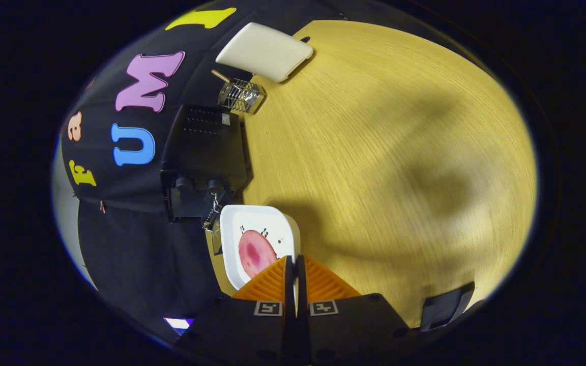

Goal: Open the toaster oven, put the food inside, and close the toaster oven door.

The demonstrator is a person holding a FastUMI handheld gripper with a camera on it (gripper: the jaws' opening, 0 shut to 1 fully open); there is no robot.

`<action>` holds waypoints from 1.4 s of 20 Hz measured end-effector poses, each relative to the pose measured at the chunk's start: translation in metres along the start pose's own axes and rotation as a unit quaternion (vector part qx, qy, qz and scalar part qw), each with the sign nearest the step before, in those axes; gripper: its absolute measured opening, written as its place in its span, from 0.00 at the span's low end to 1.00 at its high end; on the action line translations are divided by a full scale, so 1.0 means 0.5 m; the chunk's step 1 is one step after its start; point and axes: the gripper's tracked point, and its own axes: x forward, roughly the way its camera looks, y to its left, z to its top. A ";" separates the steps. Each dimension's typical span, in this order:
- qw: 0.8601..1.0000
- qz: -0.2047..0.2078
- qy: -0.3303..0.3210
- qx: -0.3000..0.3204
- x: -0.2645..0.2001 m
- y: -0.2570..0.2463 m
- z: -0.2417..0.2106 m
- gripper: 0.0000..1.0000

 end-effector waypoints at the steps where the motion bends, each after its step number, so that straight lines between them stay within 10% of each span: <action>1: 1.000 -0.002 -0.003 0.003 -0.005 0.018 -0.013 0.05; 17: 0.995 0.000 -0.080 0.068 0.178 0.360 -0.193 0.05; 28: 0.976 -0.041 -0.151 0.150 0.347 0.441 -0.146 0.05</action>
